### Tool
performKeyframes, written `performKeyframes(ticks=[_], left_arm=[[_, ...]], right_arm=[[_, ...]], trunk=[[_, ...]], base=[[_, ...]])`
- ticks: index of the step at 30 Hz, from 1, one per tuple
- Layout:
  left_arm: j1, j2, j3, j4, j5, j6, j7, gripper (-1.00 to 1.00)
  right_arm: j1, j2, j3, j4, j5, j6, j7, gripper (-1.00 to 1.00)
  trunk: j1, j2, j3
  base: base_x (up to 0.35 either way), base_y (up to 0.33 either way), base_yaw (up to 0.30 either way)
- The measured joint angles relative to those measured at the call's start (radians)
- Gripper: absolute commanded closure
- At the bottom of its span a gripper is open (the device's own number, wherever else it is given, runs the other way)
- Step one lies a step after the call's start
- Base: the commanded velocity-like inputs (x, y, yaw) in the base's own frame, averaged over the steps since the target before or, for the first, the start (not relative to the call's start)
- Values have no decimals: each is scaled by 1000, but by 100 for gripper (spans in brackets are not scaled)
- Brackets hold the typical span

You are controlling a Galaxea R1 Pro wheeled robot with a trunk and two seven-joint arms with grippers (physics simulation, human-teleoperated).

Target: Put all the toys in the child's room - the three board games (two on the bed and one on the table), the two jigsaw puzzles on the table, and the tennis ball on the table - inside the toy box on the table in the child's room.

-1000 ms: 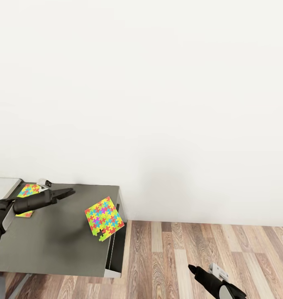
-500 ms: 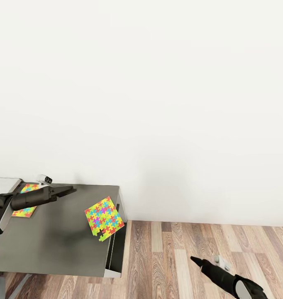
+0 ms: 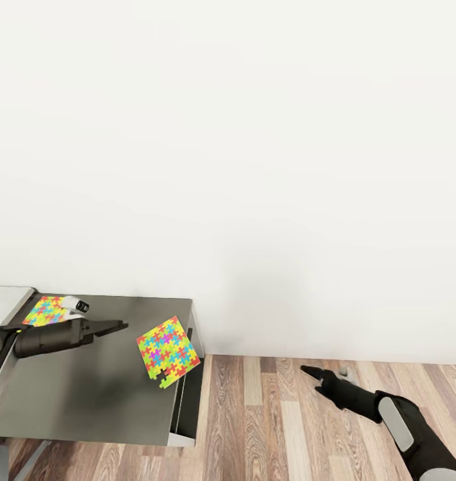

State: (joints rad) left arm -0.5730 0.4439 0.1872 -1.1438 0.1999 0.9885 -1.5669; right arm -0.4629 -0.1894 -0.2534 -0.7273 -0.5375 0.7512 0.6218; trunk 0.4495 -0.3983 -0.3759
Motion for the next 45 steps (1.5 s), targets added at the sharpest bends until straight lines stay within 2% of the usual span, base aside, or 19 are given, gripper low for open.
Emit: performKeyframes(ticks=[4,7,10,14,17,21,25,31,45], left_arm=[[13,-9,6,-50,1,14,0,-100],[24,-9,12,-73,1,30,0,-100],[28,-8,24,-82,2,36,0,-100],[30,-6,44,-86,2,39,0,-100],[30,-6,57,-87,2,39,0,-100],[31,-6,65,-87,2,39,0,-100],[32,-6,79,-85,4,39,0,-100],[32,-7,100,-85,5,39,0,-100],[32,-7,104,-85,3,41,0,-100]], right_arm=[[-52,3,0,-11,-46,49,22,-100],[-87,7,0,-16,-53,93,28,-100],[-97,10,1,-18,-56,109,32,-100],[-102,13,1,-19,-56,110,34,-100],[-102,4,-6,-22,-61,114,53,-100],[-101,-2,-47,-19,-76,114,121,-100],[-101,-3,-60,-19,-77,112,145,-100],[-101,0,-63,-18,-78,110,150,-100],[-99,2,-65,-18,-79,89,153,-100]], trunk=[[0,0,0],[0,0,0],[0,0,0],[0,0,0],[0,0,0],[0,0,0],[0,0,4],[0,0,13],[0,0,36]], base=[[0,0,0],[0,0,0],[0,0,0],[0,0,0],[0,0,0],[0,0,-6],[0,0,-8],[0,1,42],[0,20,84]])
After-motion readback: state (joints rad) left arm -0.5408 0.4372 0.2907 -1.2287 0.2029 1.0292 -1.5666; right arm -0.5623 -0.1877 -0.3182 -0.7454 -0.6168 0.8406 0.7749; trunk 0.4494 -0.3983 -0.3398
